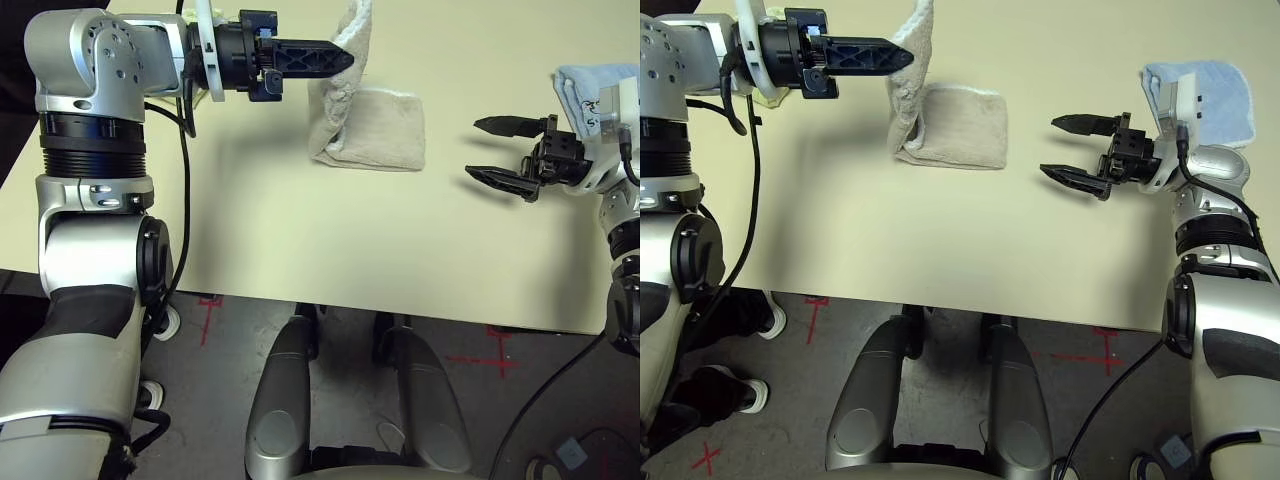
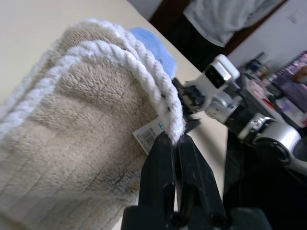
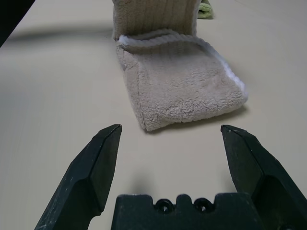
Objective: Fold the towel and set it aside.
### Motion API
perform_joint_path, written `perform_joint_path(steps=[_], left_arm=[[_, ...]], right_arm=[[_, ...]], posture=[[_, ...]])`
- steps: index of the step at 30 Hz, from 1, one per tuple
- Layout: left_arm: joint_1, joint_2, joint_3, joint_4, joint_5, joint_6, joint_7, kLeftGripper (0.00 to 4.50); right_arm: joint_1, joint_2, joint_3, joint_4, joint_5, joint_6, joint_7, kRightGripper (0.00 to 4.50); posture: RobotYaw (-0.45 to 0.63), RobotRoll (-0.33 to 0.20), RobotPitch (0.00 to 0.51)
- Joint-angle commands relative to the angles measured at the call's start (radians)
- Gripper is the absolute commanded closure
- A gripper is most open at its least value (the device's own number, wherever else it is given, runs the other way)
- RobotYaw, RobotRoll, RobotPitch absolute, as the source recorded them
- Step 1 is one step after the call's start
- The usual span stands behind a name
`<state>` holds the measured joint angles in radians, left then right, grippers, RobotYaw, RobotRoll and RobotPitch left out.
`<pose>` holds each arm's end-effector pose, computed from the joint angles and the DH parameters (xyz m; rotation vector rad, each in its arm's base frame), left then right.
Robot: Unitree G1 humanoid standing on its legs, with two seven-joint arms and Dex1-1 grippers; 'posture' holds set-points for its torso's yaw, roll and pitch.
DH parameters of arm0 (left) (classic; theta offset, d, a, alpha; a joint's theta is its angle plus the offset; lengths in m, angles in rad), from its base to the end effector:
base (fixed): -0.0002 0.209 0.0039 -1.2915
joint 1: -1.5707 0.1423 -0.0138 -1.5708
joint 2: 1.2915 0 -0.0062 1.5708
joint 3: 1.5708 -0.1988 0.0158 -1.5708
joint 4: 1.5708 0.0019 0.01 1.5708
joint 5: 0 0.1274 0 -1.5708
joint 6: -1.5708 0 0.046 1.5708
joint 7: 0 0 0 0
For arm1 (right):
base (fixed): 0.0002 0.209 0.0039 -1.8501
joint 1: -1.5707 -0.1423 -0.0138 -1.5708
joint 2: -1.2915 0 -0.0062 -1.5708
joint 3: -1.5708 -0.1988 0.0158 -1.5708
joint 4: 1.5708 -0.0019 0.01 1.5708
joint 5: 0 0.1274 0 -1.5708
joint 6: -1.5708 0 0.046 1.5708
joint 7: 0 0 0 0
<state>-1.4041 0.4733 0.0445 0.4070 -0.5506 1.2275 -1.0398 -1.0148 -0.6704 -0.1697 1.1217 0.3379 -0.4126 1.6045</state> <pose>0.3295 0.1627 0.3350 -0.1200 0.2156 -1.3045 0.3286 -0.3166 0.2042 -0.4041 -0.2864 1.1514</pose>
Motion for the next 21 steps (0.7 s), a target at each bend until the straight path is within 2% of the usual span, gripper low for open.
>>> perform_joint_path(steps=[1, 8, 14, 19, 21], left_arm=[[-0.007, -0.069, 0.003, 0.005, 0.001, -0.016, 0.081, 4.45], [0.037, -0.129, -0.071, 0.043, 0.062, -0.093, 0.142, 4.45], [0.069, -0.133, -0.169, 0.022, 0.088, -0.113, 0.093, 4.45], [0.071, -0.148, -0.181, 0.028, 0.092, -0.126, 0.097, 4.45], [0.064, -0.178, -0.167, 0.042, 0.092, -0.135, 0.125, 4.45]], right_arm=[[0.011, -0.014, -0.017, 0.002, -0.010, -0.003, 0.004, 0.00], [0.013, -0.010, -0.018, -0.001, -0.010, -0.005, 0.004, 0.00], [0.014, -0.010, -0.016, 0.000, -0.013, -0.007, 0.000, 0.00], [0.015, -0.009, -0.015, 0.001, -0.015, -0.008, -0.002, 0.00], [0.020, -0.008, -0.015, 0.000, -0.017, -0.011, -0.002, 0.00]], posture=[[0.15, 0.000, 0.341], [0.15, 0.000, 0.345], [0.15, 0.000, 0.347], [0.15, 0.000, 0.347], [0.15, 0.000, 0.348]])
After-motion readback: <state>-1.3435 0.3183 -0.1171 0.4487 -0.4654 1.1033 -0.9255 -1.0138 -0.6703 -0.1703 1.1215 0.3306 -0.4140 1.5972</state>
